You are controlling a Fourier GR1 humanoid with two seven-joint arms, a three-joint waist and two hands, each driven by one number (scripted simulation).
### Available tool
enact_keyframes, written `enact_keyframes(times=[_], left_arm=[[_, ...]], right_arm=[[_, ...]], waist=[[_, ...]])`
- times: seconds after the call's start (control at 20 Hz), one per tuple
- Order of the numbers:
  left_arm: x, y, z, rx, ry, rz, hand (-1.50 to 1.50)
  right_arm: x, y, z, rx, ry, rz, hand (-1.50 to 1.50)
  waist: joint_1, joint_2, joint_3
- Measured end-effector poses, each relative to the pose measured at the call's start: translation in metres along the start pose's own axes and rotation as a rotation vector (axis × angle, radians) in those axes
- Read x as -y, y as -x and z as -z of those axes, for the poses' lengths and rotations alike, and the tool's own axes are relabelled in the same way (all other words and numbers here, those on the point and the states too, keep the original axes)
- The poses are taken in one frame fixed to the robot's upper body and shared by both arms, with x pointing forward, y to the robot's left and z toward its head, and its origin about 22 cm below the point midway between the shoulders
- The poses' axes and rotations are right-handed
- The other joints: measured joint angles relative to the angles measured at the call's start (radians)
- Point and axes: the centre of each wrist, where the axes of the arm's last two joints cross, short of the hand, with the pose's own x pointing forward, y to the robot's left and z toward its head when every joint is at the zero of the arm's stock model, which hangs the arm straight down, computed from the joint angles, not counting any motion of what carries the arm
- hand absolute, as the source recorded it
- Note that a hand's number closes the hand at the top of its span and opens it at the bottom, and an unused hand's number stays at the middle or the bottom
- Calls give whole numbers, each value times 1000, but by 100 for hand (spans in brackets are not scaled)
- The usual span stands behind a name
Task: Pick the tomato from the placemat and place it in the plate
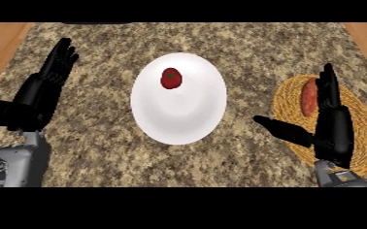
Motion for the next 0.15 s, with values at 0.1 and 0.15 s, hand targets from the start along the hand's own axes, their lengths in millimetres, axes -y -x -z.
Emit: enact_keyframes(times=[0.1,0.15], left_arm=[[-3,-5,3,-1,1,3,0],[-2,-6,0,1,-2,2,0]], right_arm=[[16,5,-1,2,4,-12,-150],[21,6,-4,12,8,-21,-150]], waist=[[1,0,0],[2,0,0]])
